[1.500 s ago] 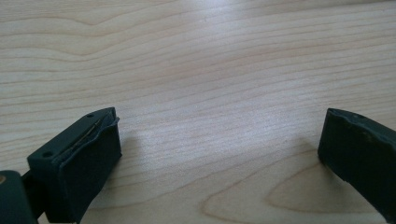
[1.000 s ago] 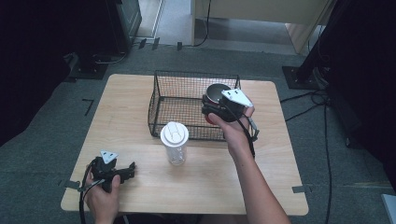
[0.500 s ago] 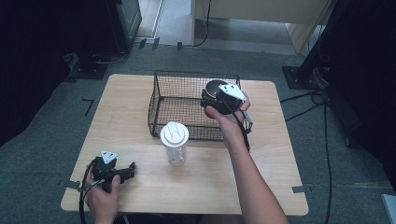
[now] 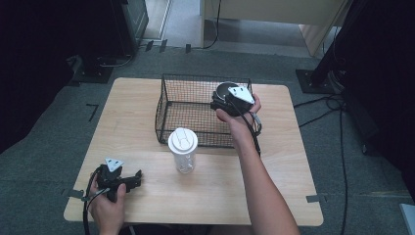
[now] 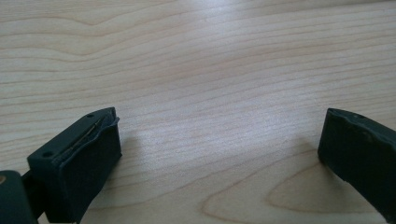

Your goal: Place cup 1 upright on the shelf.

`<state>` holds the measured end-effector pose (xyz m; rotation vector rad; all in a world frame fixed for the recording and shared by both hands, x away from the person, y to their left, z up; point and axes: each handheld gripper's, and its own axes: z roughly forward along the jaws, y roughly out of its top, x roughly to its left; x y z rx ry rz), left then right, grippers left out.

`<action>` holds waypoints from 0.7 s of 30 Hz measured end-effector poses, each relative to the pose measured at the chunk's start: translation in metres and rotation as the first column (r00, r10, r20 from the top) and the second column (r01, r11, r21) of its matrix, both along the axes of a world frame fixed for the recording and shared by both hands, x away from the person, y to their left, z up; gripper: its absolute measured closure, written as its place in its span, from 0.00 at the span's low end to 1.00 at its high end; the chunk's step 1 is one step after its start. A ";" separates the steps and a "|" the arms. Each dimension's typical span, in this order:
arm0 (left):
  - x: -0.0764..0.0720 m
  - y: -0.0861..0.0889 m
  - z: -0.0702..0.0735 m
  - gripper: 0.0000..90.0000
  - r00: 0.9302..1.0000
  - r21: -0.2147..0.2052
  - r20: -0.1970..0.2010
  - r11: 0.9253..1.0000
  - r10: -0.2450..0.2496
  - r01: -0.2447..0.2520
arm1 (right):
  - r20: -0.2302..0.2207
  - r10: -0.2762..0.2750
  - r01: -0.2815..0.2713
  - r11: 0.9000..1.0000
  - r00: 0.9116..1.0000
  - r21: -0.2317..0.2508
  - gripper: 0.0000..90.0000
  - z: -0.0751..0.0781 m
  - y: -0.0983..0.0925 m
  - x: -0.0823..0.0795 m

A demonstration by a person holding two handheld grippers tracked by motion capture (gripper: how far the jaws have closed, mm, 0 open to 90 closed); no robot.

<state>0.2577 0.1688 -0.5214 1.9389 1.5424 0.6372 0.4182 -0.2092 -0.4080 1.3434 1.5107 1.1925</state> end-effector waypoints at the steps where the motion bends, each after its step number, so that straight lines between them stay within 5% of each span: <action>1: 0.000 0.000 0.000 0.00 1.000 0.000 0.000 1.000 0.000 0.000 | -0.004 0.004 -0.004 1.000 1.000 0.006 0.07 -0.001 0.000 0.002; 15: 0.000 0.000 0.000 0.00 1.000 0.001 -0.001 1.000 -0.006 0.006 | -0.058 0.053 -0.052 0.999 0.997 0.009 0.07 -0.015 0.011 0.019; 21: 0.000 -0.001 0.000 0.00 1.000 0.002 -0.002 1.000 -0.007 0.007 | -0.087 0.031 -0.031 1.000 0.996 0.004 0.07 -0.024 0.010 0.027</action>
